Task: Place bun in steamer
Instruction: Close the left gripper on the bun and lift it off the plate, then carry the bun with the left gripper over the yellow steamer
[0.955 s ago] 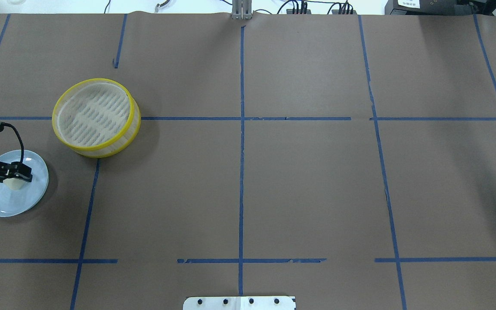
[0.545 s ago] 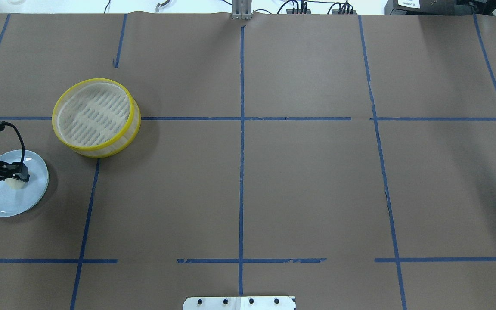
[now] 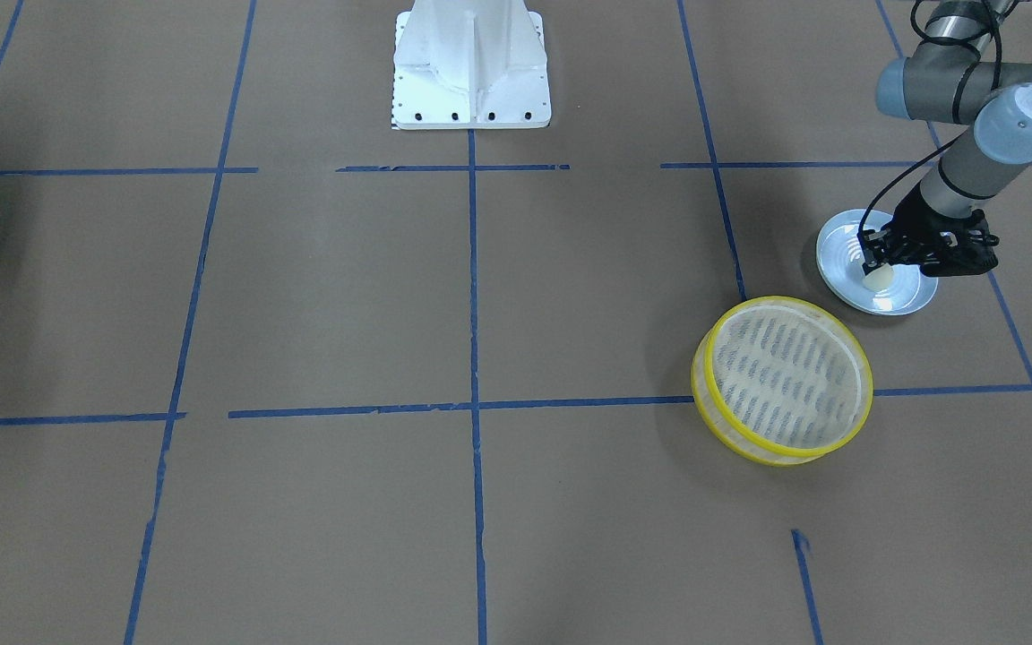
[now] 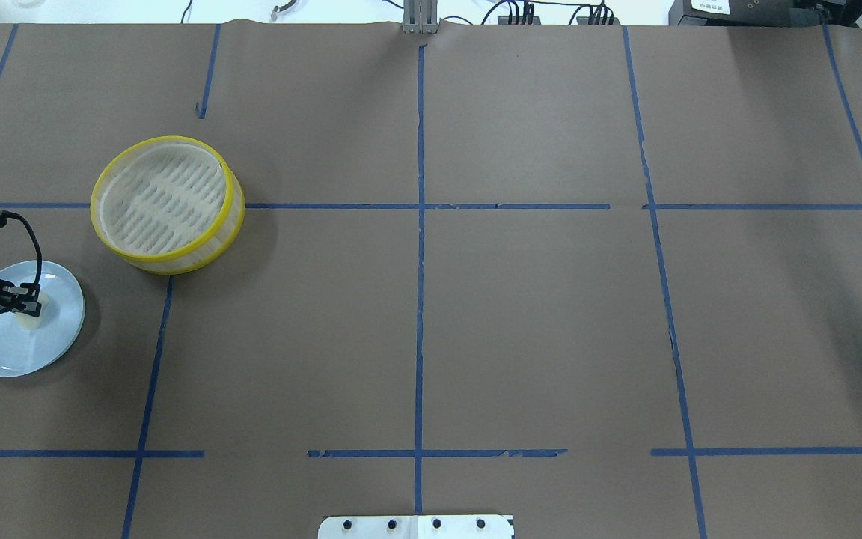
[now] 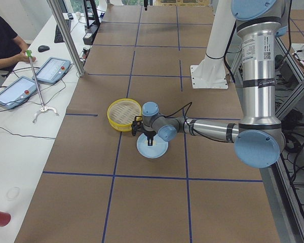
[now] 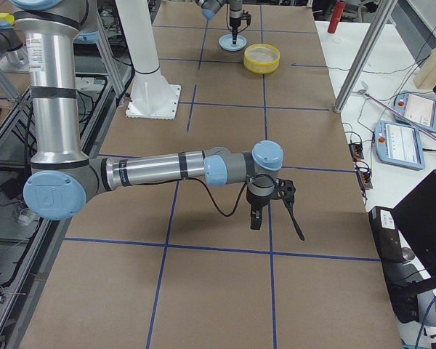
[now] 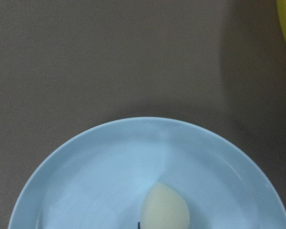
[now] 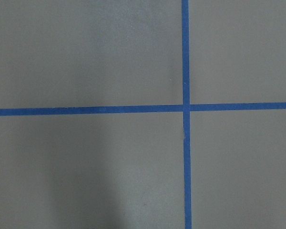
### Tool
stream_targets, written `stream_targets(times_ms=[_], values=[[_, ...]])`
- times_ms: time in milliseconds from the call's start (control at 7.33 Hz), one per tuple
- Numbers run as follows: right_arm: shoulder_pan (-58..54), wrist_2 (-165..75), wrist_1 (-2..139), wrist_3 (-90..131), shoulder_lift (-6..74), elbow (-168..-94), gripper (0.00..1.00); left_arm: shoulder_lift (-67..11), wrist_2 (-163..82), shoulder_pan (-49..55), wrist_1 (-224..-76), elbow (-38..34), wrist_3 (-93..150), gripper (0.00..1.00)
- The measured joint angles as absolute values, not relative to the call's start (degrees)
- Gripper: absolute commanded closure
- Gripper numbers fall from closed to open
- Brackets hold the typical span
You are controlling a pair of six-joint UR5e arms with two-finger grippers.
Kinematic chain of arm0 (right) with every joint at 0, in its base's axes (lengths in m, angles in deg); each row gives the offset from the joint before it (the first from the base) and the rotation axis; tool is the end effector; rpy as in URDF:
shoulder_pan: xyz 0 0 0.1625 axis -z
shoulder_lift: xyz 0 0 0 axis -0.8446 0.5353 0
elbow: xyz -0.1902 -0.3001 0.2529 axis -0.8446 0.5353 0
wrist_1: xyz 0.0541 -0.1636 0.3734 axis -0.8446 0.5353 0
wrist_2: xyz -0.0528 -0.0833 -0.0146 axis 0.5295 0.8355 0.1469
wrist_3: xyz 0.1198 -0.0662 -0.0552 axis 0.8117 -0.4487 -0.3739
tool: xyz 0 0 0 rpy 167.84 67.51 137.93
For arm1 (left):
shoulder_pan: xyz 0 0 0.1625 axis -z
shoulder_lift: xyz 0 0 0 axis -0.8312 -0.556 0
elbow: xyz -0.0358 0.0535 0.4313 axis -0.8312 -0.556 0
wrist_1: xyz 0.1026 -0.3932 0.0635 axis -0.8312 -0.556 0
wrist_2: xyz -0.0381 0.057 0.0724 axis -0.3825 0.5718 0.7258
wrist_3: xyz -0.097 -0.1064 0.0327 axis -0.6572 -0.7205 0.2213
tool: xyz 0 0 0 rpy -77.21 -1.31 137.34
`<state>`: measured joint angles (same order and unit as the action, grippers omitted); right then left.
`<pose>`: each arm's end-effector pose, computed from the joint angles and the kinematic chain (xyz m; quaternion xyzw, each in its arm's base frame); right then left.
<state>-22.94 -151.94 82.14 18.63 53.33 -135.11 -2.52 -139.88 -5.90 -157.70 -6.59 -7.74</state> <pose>-0.0450 -0.5087 0.6422 -0.0053 -0.3453 0.0177 0.9383 0.2731 -0.4186 0.6489 0.0116 0.3771 -0.0144 0.9260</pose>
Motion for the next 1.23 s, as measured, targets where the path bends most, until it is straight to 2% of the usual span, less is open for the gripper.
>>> stream_targets(times_ms=[409,818,1091,1227], values=[[-22.94,-151.94,82.14,18.63,53.33,-135.11,0.0,-1.81,-140.41,-5.32,-157.22,-9.37,-7.65,0.79],[-22.96,-151.94,82.14,18.63,53.33,-135.11,0.0,-2.48,-140.47,-2.29,-145.96,-18.13,-7.56,0.79],[-22.96,-151.94,82.14,18.63,53.33,-135.11,0.0,-7.27,-140.39,1.09,-133.09,-22.52,-3.65,0.78],[-22.96,-151.94,82.14,18.63,53.33,-135.11,0.0,-13.51,-140.13,3.25,-124.65,-22.64,-0.64,0.78]])
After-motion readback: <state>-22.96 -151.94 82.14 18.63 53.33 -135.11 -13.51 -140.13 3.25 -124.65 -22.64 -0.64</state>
